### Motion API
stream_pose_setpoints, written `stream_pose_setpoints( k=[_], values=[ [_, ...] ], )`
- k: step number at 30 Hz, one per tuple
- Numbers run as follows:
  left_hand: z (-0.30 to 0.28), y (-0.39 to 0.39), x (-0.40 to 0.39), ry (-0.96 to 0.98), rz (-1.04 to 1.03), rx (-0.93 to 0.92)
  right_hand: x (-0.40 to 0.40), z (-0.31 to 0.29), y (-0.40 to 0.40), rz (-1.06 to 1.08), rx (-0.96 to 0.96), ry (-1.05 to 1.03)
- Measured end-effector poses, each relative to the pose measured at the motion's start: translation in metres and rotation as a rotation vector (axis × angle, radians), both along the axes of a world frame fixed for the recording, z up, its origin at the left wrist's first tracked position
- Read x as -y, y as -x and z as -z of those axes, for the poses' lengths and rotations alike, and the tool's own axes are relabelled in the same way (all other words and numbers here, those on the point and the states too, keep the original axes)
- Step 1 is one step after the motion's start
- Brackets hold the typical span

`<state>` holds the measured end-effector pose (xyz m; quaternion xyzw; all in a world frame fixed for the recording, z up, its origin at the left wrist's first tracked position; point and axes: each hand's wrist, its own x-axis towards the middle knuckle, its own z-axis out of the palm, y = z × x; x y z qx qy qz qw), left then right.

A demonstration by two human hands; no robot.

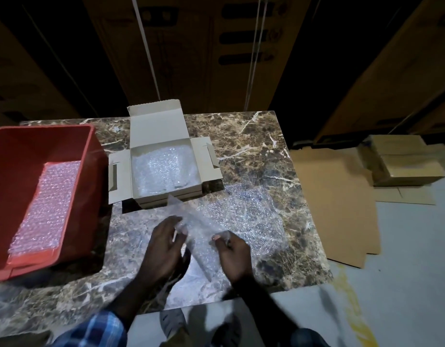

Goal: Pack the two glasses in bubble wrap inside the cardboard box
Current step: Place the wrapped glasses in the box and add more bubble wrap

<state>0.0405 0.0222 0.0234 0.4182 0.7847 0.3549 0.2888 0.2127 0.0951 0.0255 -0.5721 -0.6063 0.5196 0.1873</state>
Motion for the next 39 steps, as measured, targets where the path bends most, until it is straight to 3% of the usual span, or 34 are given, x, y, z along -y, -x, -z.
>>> stream_pose_setpoints(
  k=[2,4,8,16,23,27,29,32,36,39],
  values=[
    [0.010,-0.009,-0.002,-0.007,0.214,-0.250,-0.011,-0.004,-0.013,0.086,-0.067,0.049],
    [0.018,-0.017,-0.006,-0.043,0.308,-0.375,-0.022,-0.010,-0.026,0.174,-0.137,0.052],
    [0.023,-0.034,-0.028,-0.016,0.380,-0.494,-0.049,-0.012,-0.057,0.412,-0.295,0.069],
    [0.030,-0.066,-0.054,0.009,0.591,-0.545,-0.093,-0.003,-0.093,0.619,-0.093,0.064],
    [0.053,-0.066,-0.063,0.124,0.701,-0.640,-0.094,0.001,-0.102,0.387,0.393,-0.063],
    [0.054,-0.059,-0.063,0.148,0.753,-0.659,-0.082,0.002,-0.091,0.192,0.730,-0.456],
    [0.056,-0.057,-0.063,0.135,0.767,-0.663,-0.074,0.009,-0.080,-0.048,0.755,-0.602],
    [0.058,-0.054,-0.062,0.130,0.776,-0.701,-0.058,0.040,-0.071,-0.409,0.695,-0.591],
    [0.054,-0.043,-0.059,0.140,0.794,-0.724,-0.049,0.064,-0.080,-0.307,0.793,-0.515],
    [0.051,-0.035,-0.058,0.120,0.809,-0.725,-0.052,0.058,-0.086,-0.225,0.758,-0.516]
  ],
)
